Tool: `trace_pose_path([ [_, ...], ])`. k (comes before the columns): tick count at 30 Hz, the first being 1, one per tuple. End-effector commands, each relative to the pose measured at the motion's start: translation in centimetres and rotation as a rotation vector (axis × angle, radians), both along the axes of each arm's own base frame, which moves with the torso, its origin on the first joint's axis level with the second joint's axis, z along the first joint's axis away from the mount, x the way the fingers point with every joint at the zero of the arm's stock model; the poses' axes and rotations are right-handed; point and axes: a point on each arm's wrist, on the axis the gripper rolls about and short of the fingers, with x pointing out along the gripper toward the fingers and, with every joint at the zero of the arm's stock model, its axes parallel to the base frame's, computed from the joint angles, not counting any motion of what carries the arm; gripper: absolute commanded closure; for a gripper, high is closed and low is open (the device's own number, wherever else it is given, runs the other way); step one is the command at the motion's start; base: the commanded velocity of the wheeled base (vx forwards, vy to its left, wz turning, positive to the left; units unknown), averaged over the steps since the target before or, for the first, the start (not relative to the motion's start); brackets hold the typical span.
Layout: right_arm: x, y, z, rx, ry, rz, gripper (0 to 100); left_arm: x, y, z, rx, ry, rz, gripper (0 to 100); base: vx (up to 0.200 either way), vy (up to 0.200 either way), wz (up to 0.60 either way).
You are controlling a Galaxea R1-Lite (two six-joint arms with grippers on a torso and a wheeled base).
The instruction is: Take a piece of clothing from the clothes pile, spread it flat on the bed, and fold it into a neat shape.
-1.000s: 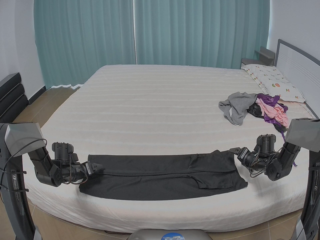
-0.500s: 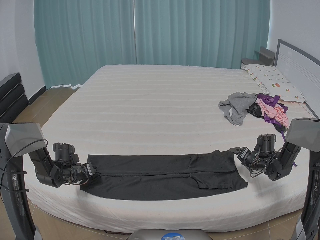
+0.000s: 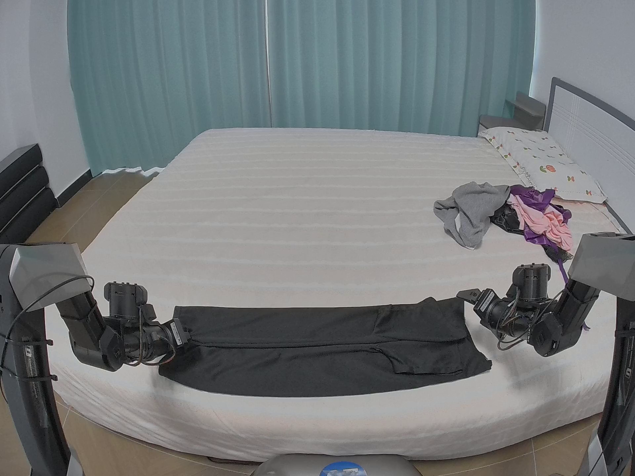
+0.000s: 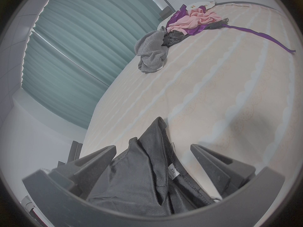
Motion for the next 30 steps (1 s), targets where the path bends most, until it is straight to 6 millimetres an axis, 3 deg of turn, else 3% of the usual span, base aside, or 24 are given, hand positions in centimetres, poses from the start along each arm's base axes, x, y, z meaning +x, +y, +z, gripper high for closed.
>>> trace_pose_path([
  [1, 0.0, 0.0, 0.1, 0.003, -0.001, -0.001, 0, 0.1, -0.1, 0.0, -0.001, -0.004, 0.0, 100, -0.2, 0.0, 0.0],
  [4, 0.0, 0.0, 0.1, 0.006, 0.0, -0.003, 0, 0.2, -0.1, 0.1, 0.0, -0.019, 0.002, 100, -0.2, 0.0, 0.0],
  [14, 0.0, 0.0, 0.0, 0.009, 0.002, -0.005, 0, 1.2, -0.9, 1.5, -0.056, -0.07, 0.034, 100, 0.0, 0.0, 0.0],
  [19, 0.0, 0.0, 0.0, 0.012, 0.002, -0.005, 0, 1.5, -1.2, 1.9, -0.056, -0.082, 0.026, 100, 0.0, -0.2, 0.0],
  [30, 0.0, 0.0, 0.1, 0.028, 0.003, -0.016, 0, 1.6, -3.6, 5.2, -0.05, -0.131, 0.009, 100, 0.0, -0.2, 0.0],
])
